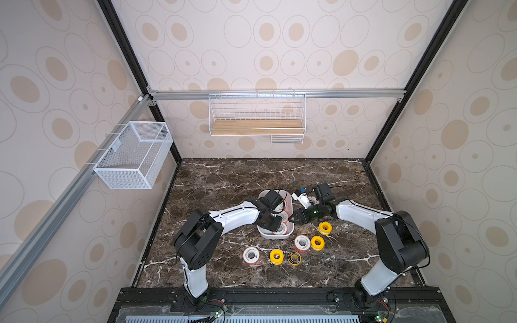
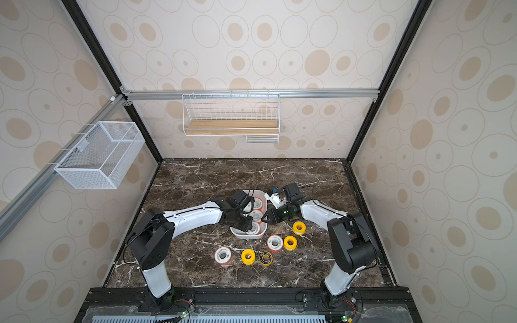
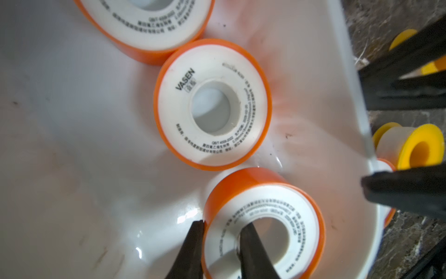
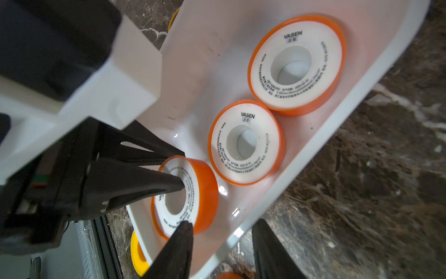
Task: Put the sealing tape into the storage box
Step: Place the sealing tape in the storage box.
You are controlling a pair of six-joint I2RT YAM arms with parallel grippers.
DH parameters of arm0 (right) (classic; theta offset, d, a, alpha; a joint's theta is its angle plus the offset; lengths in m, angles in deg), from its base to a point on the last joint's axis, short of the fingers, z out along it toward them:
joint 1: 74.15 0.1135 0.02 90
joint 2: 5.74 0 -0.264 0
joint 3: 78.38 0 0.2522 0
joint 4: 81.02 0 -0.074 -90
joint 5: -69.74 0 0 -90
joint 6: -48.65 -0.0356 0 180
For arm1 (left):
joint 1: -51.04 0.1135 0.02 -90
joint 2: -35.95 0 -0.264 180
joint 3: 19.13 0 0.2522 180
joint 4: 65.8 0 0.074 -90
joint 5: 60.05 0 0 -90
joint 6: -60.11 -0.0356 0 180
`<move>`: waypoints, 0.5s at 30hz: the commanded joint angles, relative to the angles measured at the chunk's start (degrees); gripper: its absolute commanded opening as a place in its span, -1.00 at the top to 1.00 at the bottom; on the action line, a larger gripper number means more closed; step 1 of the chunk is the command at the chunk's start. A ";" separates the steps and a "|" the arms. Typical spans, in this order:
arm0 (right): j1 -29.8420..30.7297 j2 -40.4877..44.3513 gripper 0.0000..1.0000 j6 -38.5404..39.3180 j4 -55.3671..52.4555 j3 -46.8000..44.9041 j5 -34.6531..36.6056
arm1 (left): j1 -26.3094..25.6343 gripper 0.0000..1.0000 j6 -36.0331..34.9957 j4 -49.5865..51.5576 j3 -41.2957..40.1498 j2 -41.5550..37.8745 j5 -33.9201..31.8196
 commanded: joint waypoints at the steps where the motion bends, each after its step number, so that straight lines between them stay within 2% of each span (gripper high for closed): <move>1: 0.33 -1.15 0.09 0.91 -1.21 1.30 -1.12 | -0.54 0.46 -0.31 -0.81 2.00 1.22 1.81; 5: 0.38 -1.37 0.09 0.89 -1.25 1.47 -1.09 | -0.47 0.38 -0.31 -1.06 1.98 1.73 2.38; 12: 0.39 -1.44 0.09 0.99 -1.55 1.64 -0.80 | -0.53 0.11 0.04 -2.27 1.79 1.94 3.61; 15: 0.42 -1.64 0.09 0.92 -1.54 1.65 -0.85 | -0.51 0.08 0.22 -2.69 1.92 2.23 4.31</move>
